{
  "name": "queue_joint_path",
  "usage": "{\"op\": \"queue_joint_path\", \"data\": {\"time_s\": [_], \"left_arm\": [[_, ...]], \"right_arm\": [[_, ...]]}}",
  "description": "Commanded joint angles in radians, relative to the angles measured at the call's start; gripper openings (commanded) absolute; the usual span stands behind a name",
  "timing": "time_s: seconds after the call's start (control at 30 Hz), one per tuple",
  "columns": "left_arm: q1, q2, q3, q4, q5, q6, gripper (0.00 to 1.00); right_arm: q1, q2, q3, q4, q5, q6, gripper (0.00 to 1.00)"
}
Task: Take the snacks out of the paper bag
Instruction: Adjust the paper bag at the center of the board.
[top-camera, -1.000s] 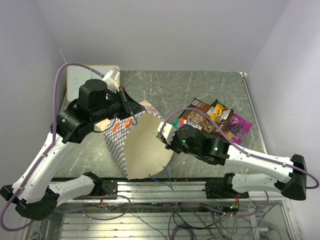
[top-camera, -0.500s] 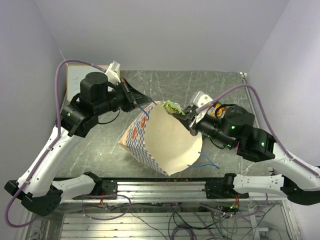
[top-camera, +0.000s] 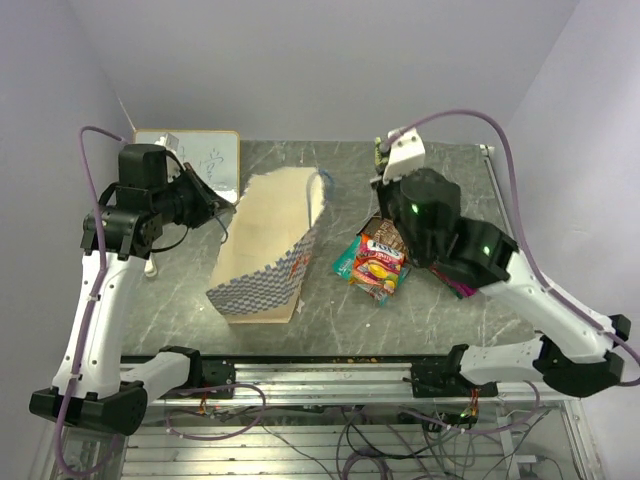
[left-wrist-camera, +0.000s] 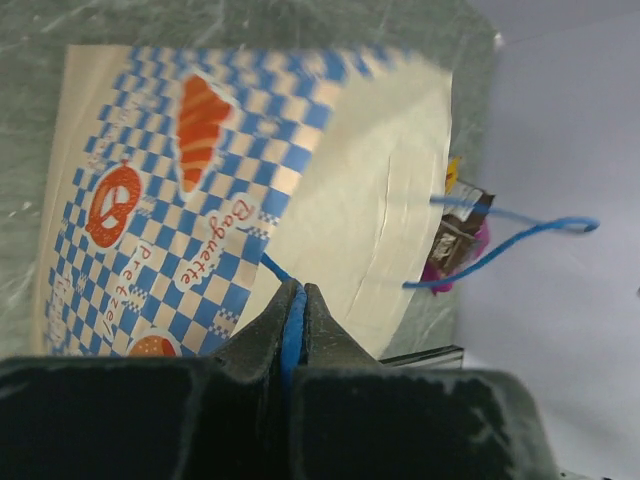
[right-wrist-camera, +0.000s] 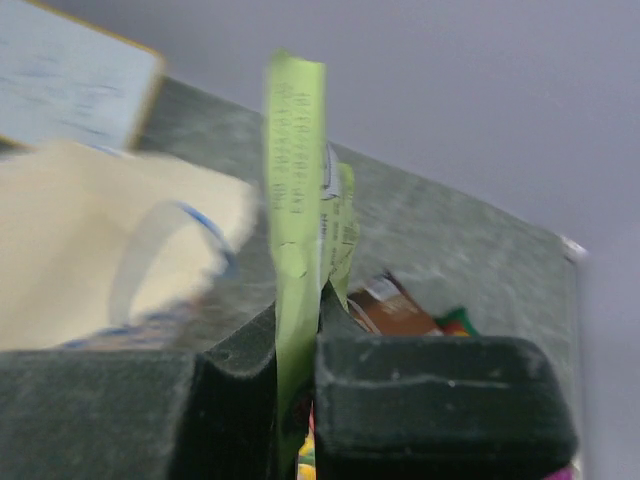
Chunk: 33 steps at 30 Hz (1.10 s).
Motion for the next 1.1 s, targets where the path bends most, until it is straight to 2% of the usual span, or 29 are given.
{"op": "queue_joint_path", "data": {"time_s": [0.0, 0.1, 0.2, 0.33, 0.43, 0.5, 0.53, 0.6, 0.87, 1.07], "left_arm": [[0.019, 0.008, 0.056, -0.115, -0.052, 0.099, 0.07], [0.019, 0.007, 0.072, -0.123, -0.07, 0.093, 0.08], [0.019, 0.002, 0.088, -0.134, -0.085, 0.091, 0.21], [0.019, -0.009, 0.119, -0.156, -0.106, 0.101, 0.43], [0.019, -0.017, 0.159, -0.184, -0.134, 0.112, 0.5], [0.019, -0.013, 0.188, -0.208, -0.155, 0.123, 0.75], [0.019, -0.012, 0.203, -0.219, -0.164, 0.129, 0.84], [0.019, -0.01, 0.236, -0.237, -0.181, 0.141, 0.96], [0.019, -0.015, 0.331, -0.278, -0.239, 0.175, 0.96], [0.019, -0.027, 0.374, -0.279, -0.237, 0.179, 0.94]], "right_arm": [[-0.219, 0.089, 0.044, -0.226, -0.02, 0.161, 0.0], [-0.307, 0.146, -0.002, -0.31, -0.118, 0.213, 0.0], [-0.357, 0.192, -0.045, -0.403, -0.19, 0.269, 0.0], [-0.36, 0.242, -0.091, -0.51, -0.162, 0.355, 0.0], [-0.36, 0.283, -0.136, -0.588, -0.179, 0.436, 0.0], [-0.359, 0.299, -0.179, -0.591, -0.196, 0.453, 0.0], [-0.358, 0.309, -0.195, -0.589, -0.198, 0.462, 0.0], [-0.357, 0.323, -0.228, -0.557, -0.192, 0.463, 0.0], [-0.303, 0.444, -0.312, -0.405, -0.203, 0.472, 0.0], [-0.27, 0.542, -0.352, -0.34, -0.22, 0.526, 0.11]]}}
